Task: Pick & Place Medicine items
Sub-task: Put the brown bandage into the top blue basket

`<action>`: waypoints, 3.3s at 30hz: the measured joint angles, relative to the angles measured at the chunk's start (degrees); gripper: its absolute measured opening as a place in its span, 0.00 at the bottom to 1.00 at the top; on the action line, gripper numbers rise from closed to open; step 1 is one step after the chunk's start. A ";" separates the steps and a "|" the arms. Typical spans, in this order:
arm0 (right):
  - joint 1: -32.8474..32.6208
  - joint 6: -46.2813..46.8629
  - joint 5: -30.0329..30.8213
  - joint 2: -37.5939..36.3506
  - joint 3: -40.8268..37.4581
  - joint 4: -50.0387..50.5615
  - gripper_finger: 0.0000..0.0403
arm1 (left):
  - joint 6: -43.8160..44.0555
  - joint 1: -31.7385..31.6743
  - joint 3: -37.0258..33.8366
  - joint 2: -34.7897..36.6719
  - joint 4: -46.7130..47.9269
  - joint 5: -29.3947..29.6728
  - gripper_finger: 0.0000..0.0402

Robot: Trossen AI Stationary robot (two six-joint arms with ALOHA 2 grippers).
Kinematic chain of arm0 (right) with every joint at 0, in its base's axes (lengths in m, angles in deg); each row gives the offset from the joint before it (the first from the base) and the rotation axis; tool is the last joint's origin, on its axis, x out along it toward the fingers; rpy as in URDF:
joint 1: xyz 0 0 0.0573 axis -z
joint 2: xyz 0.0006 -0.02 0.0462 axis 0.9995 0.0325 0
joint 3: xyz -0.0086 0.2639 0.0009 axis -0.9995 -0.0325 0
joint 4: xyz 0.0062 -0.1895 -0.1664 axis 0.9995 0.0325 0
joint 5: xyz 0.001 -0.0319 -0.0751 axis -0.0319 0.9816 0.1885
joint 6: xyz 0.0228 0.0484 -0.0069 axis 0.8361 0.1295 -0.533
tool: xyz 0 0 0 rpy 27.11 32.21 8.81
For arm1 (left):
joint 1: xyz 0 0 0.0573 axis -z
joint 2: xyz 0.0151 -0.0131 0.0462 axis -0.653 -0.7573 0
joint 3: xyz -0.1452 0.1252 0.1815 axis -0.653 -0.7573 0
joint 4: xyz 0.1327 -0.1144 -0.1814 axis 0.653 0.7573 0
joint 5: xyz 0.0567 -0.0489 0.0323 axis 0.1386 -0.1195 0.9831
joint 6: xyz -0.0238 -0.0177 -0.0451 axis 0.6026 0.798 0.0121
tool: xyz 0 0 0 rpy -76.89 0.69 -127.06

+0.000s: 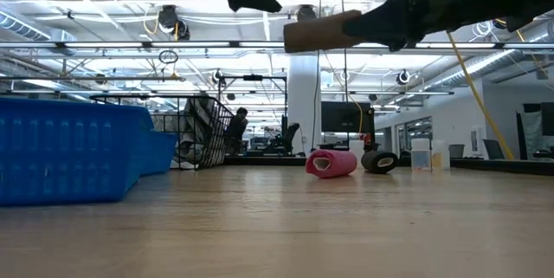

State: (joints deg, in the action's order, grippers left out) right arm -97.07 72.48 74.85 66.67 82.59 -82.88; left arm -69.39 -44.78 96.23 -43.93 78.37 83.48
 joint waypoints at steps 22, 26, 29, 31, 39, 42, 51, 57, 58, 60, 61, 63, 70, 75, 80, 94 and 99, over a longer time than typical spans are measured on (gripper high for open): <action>-0.06 1.15 -2.96 0.00 -0.02 0.91 0.08 | -9.95 1.77 21.36 -22.02 10.10 -1.43 0.86; -0.06 1.13 -2.90 0.00 -0.02 0.92 0.08 | -9.29 1.42 21.36 -21.55 10.19 -1.77 0.75; -0.04 1.15 -2.85 0.00 -0.02 0.94 0.08 | -8.15 1.47 21.36 -21.64 10.57 -2.32 0.62; -0.04 1.15 -2.89 0.00 -0.02 0.94 0.08 | -6.98 1.50 21.36 -22.01 10.66 -3.69 0.53; -0.04 1.08 -2.80 0.00 -0.02 1.51 0.08 | -8.73 1.42 21.36 -22.71 11.37 -4.70 0.23; -0.04 1.11 -2.81 -0.02 -0.02 1.15 0.15 | -7.40 1.40 21.36 -22.23 11.46 -4.84 0.13; -0.58 2.29 -2.79 -4.18 -0.06 8.71 0.46 | 3.43 2.72 16.04 -14.45 15.54 3.68 0.13; -0.56 7.56 -2.98 -11.67 -0.04 19.96 0.50 | 20.01 6.57 0.29 -0.01 7.85 15.68 0.13; -0.56 7.60 -2.98 -12.62 -0.04 21.21 0.50 | 23.73 7.68 -2.67 2.51 6.59 18.74 0.13; -0.56 7.60 -2.98 -14.39 -0.03 24.17 0.49 | 32.61 10.27 -8.16 7.11 6.22 26.02 0.13; -0.56 7.69 -3.01 -15.00 -0.04 25.17 0.48 | 37.71 11.74 -10.57 9.00 6.55 29.72 0.13; -0.56 8.51 -3.01 -15.88 -0.04 26.69 0.47 | 48.25 15.01 -15.16 12.66 8.13 35.78 0.13; -1.05 10.21 -3.00 -15.17 -0.04 27.75 0.43 | 80.96 23.58 -26.82 16.93 11.19 42.63 0.13; -2.46 10.02 -2.98 -15.51 -0.04 27.41 0.41 | 94.74 25.42 -31.47 16.44 13.21 40.38 0.13; -3.72 9.29 -2.94 -15.59 -0.04 26.51 0.40 | 103.65 26.99 -33.35 16.37 19.90 38.23 0.13; -4.10 7.70 -2.87 -15.61 -0.04 25.33 0.40 | 113.27 25.90 -38.43 14.38 24.28 36.17 0.14; -4.10 7.54 -2.87 -15.61 -0.04 25.29 0.40 | 112.59 23.75 -38.86 12.63 24.18 35.92 0.14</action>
State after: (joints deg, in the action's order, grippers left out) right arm -101.18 80.03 71.98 51.07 82.55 -57.59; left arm 43.20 -21.03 57.37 -31.30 102.55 119.40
